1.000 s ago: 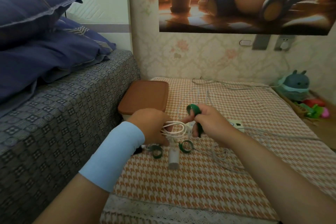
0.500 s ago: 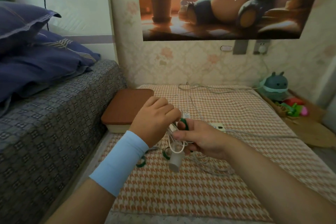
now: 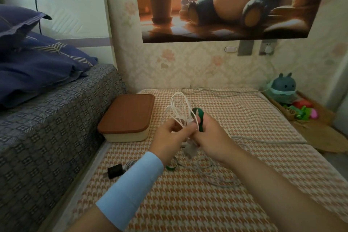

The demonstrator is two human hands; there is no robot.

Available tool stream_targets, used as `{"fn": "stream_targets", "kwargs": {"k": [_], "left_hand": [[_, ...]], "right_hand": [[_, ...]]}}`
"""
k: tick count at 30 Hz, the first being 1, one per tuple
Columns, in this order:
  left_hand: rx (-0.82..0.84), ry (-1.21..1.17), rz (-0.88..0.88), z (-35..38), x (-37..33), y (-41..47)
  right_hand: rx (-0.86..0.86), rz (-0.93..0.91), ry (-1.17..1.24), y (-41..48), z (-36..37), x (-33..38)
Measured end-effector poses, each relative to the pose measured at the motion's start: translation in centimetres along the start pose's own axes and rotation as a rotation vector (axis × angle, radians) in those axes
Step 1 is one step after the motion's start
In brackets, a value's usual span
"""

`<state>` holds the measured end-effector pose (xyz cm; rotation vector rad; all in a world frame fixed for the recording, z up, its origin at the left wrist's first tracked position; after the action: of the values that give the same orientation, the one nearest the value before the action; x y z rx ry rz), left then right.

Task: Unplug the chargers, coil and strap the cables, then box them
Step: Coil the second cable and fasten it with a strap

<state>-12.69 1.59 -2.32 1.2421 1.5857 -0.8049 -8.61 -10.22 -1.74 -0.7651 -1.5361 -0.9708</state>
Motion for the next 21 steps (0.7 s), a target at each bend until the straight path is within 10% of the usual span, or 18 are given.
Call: {"fn": "stream_targets", "kwargs": {"k": [8,16,21], "left_hand": [[0.035,-0.266,0.056,1.7,-0.7,-0.6],[-0.15,0.505,0.21,0.8,-1.2,0.1],[-0.015,0.022,-0.113,0.4,1.9,1.4]], "right_hand": [[-0.208,-0.172,-0.311,-0.9,0.0,1.9],[-0.033,-0.015,-0.381,-0.9,1.5,0.4],[0.032,0.024,-0.234,-0.5,0.5,0.8]]}}
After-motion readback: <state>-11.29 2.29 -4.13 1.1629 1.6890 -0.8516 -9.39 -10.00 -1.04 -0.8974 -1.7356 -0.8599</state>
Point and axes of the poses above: each hand's wrist, its own y-axis towards the middle knuckle, its own z-axis out of the palm, x = y × z, the point moved 8 cm from there along y, towards the middle knuckle, and after that the axes turned 11 degrees about y, right-handed, at the moved point
